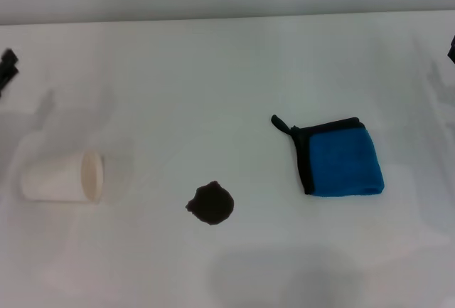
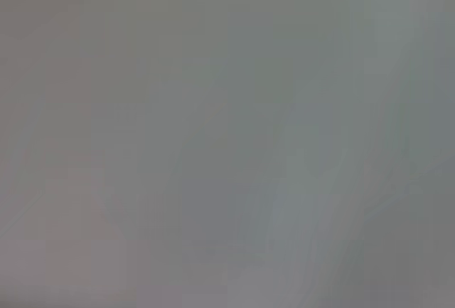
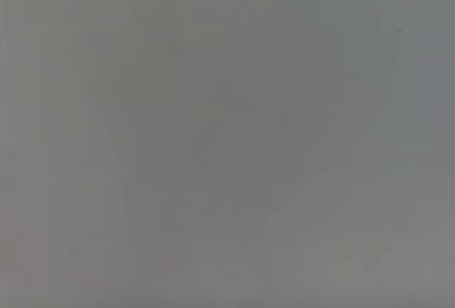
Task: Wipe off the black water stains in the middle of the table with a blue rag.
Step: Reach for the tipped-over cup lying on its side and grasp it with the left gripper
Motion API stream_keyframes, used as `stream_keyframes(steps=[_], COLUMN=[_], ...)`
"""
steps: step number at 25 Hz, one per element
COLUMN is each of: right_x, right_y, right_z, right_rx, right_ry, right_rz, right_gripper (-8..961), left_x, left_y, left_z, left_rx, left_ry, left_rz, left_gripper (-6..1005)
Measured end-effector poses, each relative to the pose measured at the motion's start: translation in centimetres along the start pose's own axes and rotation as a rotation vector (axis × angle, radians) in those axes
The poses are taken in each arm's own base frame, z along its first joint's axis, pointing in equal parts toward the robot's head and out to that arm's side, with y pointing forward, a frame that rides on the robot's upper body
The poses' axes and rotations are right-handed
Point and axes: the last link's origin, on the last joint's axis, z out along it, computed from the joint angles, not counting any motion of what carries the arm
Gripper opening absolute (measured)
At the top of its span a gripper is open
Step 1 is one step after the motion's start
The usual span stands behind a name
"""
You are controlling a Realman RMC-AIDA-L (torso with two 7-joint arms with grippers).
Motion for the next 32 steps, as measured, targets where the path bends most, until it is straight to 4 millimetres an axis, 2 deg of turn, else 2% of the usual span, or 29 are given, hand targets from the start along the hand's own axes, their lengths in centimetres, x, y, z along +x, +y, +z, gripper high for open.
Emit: stream_keyframes(steps=[6,9,10,13,16,20,27,32], right_x=[0.2,0.3,0.3,0.3,0.3,0.3,0.4,0.3], right_y=[-0.1,-0.1,0.0,0.0,0.1,0.1,0.1,0.3], right_z=[-0.2,-0.3,-0.3,-0.3,-0.3,-0.1,0.4,0.6], right_rx=[0.003,0.0,-0.001,-0.004,-0.008,-0.01,0.003,0.021], right_ry=[0.003,0.006,0.007,0.006,0.009,0.019,0.045,0.043], right_rz=[0.001,0.0,0.0,-0.001,-0.004,-0.008,-0.006,0.021], right_gripper=[855,854,854,854,854,854,855,855], left_x=[5.3,6.3,8.1,9.8,10.6,12.1,15.7,16.4], left_y=[-2.5,-2.8,-3.0,-2.6,-1.4,-0.4,-0.4,-0.7], left_z=[-0.8,-1.0,-1.2,-1.2,-1.2,-0.7,-1.1,-1.4], left_rx=[-0.16,-0.218,-0.338,-0.451,-0.572,-0.648,-0.715,-0.752], left_ry=[-0.025,-0.061,-0.178,-0.319,-0.456,-0.598,-0.727,-0.815], left_rz=[-0.06,-0.031,0.041,0.144,0.32,0.445,0.584,0.74], left_gripper=[876,876,876,876,875,875,875,875])
